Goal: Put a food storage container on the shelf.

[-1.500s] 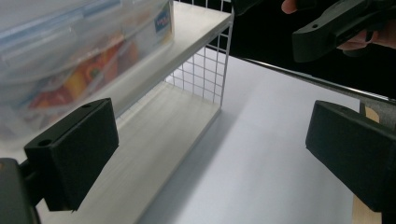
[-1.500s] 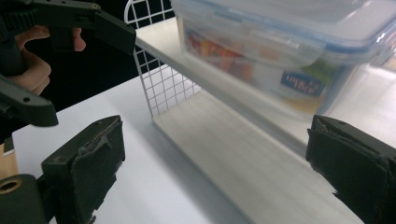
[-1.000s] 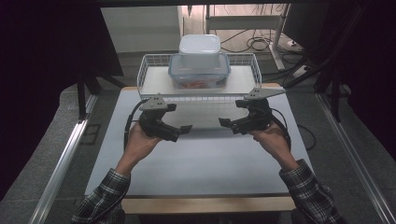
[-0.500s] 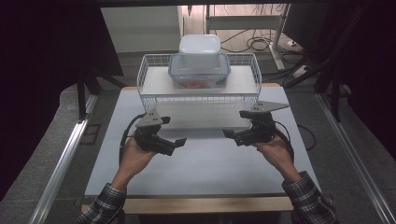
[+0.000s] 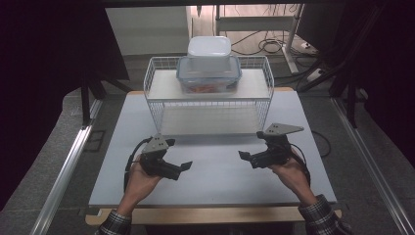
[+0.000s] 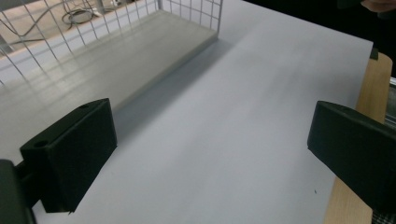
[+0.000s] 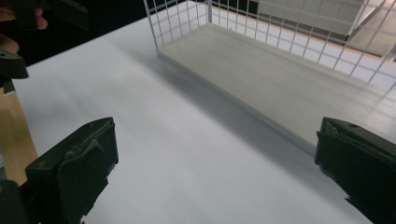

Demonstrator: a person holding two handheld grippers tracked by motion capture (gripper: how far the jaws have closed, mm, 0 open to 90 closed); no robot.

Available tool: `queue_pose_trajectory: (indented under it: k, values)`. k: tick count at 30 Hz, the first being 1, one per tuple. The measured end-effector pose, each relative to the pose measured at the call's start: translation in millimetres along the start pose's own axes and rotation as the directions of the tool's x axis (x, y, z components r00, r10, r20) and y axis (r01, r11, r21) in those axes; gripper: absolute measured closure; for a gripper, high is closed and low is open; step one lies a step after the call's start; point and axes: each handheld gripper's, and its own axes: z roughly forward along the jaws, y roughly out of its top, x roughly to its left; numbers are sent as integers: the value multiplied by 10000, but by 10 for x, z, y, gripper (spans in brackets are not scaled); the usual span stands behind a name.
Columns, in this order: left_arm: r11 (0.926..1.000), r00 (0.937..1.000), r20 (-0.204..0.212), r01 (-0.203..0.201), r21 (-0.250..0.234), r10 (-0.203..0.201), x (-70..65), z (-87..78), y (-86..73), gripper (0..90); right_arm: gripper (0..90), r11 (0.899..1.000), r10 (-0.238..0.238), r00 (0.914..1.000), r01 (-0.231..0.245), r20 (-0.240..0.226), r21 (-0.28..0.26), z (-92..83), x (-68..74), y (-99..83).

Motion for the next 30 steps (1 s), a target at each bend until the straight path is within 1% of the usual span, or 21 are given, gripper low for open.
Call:
queue_pose_trajectory:
  k: [1, 5, 8, 10, 16, 18, 19, 20, 21, 22, 25, 26, 28, 30]
  values:
    - [10000, 10000, -56, -15, 24, 15, -15, 3, -44, 9, 0, 10000, 3, 10000, -3, -4, 22, 0, 0, -25]
    - [9999, 9999, -22, 132, 83, -132, -40, 25, -185, 8, 0, 9999, 92, 10000, -93, 7, 127, -2, 4, -177]
    - [9997, 9997, -8, 224, 106, -224, -46, 34, -268, 7, 0, 9997, 104, 9999, -106, 108, 224, -7, 8, -276]
    - [9996, 9996, -132, 250, 148, -248, -48, 40, -332, 7, 0, 9995, 132, 9998, -136, 161, 294, -11, 10, -350]
    - [9986, 9985, -266, 475, 236, -469, -62, 60, -503, 2, 0, 9989, 209, 9996, -216, 183, 414, -19, 24, -517]
    - [9985, 9982, -483, 365, 417, -345, -75, 68, -553, 0, 0, 9987, 192, 9997, -200, 167, 472, -17, 30, -561]
    - [9981, 9981, -522, 363, 499, -337, -83, 79, -580, 0, 0, 9985, 170, 9997, -178, 171, 510, -14, 37, -595]
    - [9973, 9980, -501, 407, 604, -377, -89, 94, -608, 0, 0, 9976, 142, 9998, -152, 159, 676, -1, 48, -652]
    - [9967, 9980, -486, 427, 689, -394, -93, 107, -630, 0, 0, 9976, 142, 9998, -152, 159, 676, -1, 48, -652]
    - [9953, 9981, -475, 441, 864, -401, -99, 133, -667, 0, 0, 9969, 94, 9997, -109, 203, 774, 8, 52, -675]
    - [9887, 9979, -622, 245, 1476, -155, -111, 201, -732, 0, 0, 9921, 26, 9995, -64, 306, 1251, 69, 59, -779]
    - [9865, 9977, -656, 242, 1618, -137, -113, 220, -743, 0, 0, 9897, 50, 9995, -93, 302, 1427, 93, 60, -806]
    - [9847, 9978, -632, 316, 1713, -210, -106, 234, -749, 0, 0, 9855, -29, 9994, -30, 341, 1695, 127, 62, -831]
    - [9869, 9977, -608, 396, 1565, -304, -99, 227, -743, 0, 0, 9843, -175, 9989, 94, 440, 1764, 141, 66, -835]
